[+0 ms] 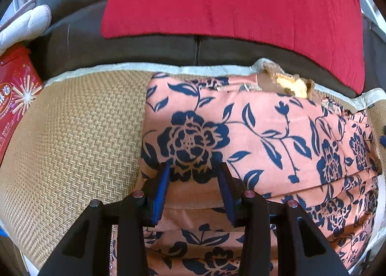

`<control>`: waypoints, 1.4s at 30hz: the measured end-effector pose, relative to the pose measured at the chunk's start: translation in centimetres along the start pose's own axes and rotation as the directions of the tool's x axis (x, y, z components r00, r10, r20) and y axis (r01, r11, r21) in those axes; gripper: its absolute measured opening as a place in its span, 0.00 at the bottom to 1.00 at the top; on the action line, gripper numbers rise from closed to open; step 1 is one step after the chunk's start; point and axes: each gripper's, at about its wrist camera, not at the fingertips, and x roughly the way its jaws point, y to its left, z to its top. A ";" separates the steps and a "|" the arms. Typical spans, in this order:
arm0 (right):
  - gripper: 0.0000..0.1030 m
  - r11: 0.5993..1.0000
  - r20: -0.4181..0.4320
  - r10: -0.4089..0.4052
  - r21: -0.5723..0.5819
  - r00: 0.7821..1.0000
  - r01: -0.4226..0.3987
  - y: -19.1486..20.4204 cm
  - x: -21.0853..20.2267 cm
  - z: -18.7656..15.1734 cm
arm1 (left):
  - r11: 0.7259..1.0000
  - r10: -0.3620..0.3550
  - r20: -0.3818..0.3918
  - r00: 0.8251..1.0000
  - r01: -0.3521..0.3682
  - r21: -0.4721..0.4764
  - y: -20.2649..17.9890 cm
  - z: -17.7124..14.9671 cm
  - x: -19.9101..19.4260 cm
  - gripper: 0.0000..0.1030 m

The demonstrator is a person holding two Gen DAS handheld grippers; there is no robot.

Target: Fold small clothes

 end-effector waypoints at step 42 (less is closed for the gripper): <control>0.35 0.975 -0.217 0.032 -0.208 0.976 -0.078 5.1 -0.5 -6.2 | 0.995 0.052 0.023 0.998 -0.050 -0.084 9.4 -5.5 -8.1 0.62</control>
